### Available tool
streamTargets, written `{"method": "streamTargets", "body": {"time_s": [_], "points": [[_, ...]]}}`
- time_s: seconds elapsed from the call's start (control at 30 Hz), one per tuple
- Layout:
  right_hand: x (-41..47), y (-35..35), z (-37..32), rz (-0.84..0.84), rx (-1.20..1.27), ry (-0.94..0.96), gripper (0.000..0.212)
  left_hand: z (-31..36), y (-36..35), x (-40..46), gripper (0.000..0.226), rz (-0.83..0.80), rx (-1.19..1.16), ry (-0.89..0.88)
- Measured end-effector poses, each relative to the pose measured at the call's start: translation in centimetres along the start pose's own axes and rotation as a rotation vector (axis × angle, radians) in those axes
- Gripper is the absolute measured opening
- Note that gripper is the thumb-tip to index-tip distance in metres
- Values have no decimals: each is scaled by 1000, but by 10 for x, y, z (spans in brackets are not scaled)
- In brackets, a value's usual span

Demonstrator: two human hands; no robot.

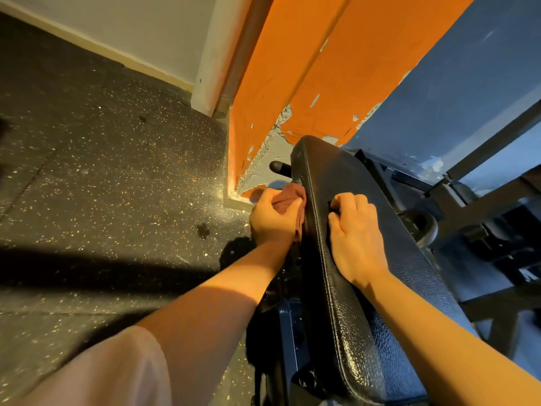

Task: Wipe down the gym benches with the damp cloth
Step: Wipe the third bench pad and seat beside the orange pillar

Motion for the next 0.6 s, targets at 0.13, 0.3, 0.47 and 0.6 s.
{"method": "streamTargets", "body": {"time_s": [0.13, 0.3, 0.47, 0.6], "points": [[0, 0, 0, -8, 2, -6, 14, -15, 8, -24, 18, 40, -39, 42], [0, 0, 1, -13, 5, -10, 14, -24, 21, -23, 17, -32, 83, -43], [-1, 1, 2, -5, 17, -21, 19, 14, 28, 10, 16, 120, 15, -95], [-3, 2, 3, -19, -70, -48, 49, 28, 4, -21, 6, -31, 54, -175]]}}
Point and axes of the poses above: each hand's wrist, its own x-axis towards the middle knuckle, its own y-axis out of the back of the hand, z = x × y, the point moved 8 cm from there along x, towards the middle knuckle
